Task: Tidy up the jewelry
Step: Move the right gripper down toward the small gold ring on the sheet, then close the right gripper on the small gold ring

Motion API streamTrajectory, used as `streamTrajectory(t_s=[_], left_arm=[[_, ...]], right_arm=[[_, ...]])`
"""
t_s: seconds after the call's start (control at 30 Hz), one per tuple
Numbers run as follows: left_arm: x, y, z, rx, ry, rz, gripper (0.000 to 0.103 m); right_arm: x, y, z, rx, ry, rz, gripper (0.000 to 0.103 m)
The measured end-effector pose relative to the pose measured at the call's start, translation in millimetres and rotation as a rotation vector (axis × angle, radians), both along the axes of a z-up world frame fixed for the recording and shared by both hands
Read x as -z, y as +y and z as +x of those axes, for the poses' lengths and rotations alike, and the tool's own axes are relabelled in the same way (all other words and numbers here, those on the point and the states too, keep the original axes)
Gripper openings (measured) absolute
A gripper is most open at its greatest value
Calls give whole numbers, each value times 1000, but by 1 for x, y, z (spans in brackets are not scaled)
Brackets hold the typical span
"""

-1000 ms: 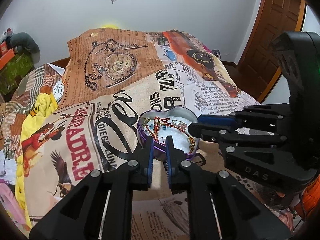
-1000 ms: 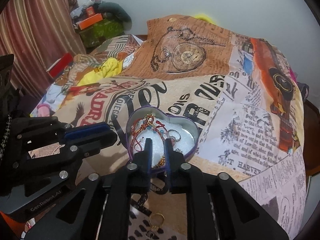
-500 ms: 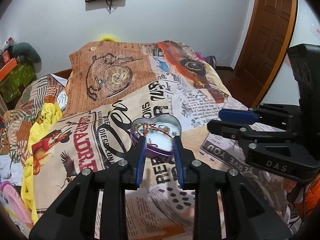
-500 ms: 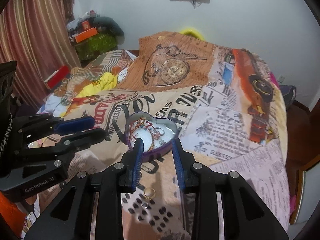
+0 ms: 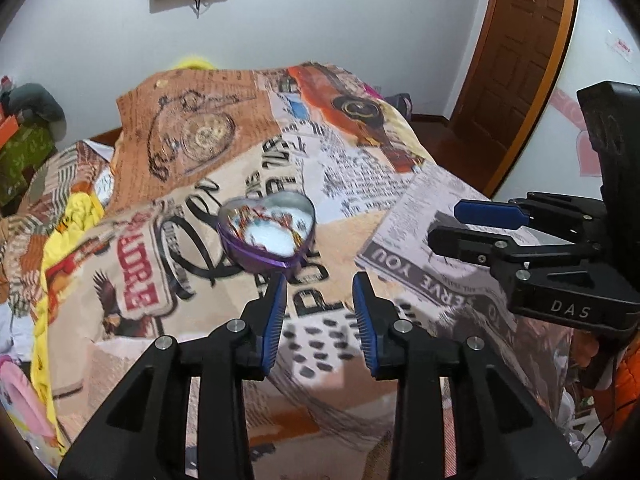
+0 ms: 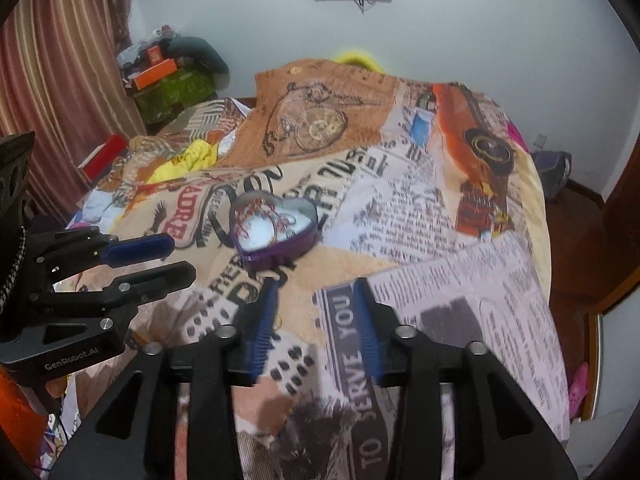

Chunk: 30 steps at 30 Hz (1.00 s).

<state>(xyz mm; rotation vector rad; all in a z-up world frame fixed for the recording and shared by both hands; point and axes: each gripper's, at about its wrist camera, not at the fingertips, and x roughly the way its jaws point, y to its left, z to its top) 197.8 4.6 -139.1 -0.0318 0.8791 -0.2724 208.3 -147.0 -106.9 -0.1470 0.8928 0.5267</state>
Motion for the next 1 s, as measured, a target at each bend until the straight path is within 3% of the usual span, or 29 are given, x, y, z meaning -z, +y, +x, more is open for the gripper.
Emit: streamTrajectory(t_s=[0.23,0.5,0.53,0.6,0.73,0.87,1.0], left_arm=[[26,4,-5,-28,65,8,34],[46,20,-9,-72,107,-1,34],[48,22,-9,-76,110,-4,34],[50,25,-9,-80,113,-8,34],[52,27,-9,-79,111,-15,34],[51,24,-8,-70,105,-26,34],[51,18,-6,-51,105,-21,33]], right_arm=[[34,7,-5,-15,98,-6,40],[58,35,-17,-111,127,-69,40],[59,37,-16,-120,129,-74,38],[62,42,-16,-147,142,-86,25],[67,45,-14,-162,150,-101,21],[68,47,-14,-170,143,-107,10],[68,50,-16,-181,127,-116,8]])
